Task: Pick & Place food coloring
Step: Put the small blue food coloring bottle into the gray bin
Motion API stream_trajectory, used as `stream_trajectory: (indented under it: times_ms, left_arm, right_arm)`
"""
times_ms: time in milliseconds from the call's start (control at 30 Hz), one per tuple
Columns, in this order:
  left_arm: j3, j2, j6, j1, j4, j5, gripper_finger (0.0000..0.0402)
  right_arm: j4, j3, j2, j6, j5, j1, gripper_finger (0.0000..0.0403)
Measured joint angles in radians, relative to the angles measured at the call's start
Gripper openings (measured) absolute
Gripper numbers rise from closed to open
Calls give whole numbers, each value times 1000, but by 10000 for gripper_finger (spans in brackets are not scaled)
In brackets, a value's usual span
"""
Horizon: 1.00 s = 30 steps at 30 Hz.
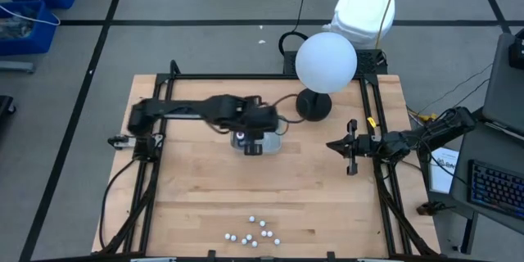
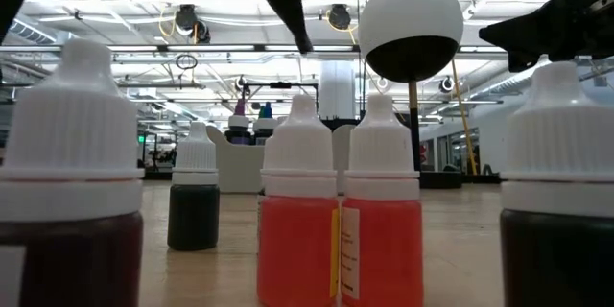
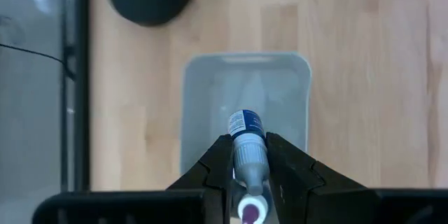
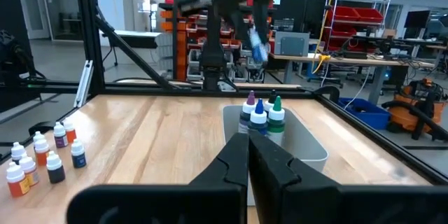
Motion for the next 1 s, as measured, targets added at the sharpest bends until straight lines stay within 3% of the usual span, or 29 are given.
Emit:
stream_trajectory:
  times_ms: [167, 333, 633, 1000]
  left_arm:
    - [82, 112, 82, 31, -72, 71, 69]
    - [91, 172, 147, 55, -83, 79, 69]
    - [91, 190, 244, 75, -81, 122, 69]
    - [91, 190, 189, 70, -113, 102, 69]
  right_arm:
    - [0, -1, 0, 0, 0, 0, 0]
    - [0, -1, 0, -1, 0, 0, 0]
    - [0, -1, 0, -2, 0, 0, 0]
    - [9, -1, 0, -31, 0, 0, 0]
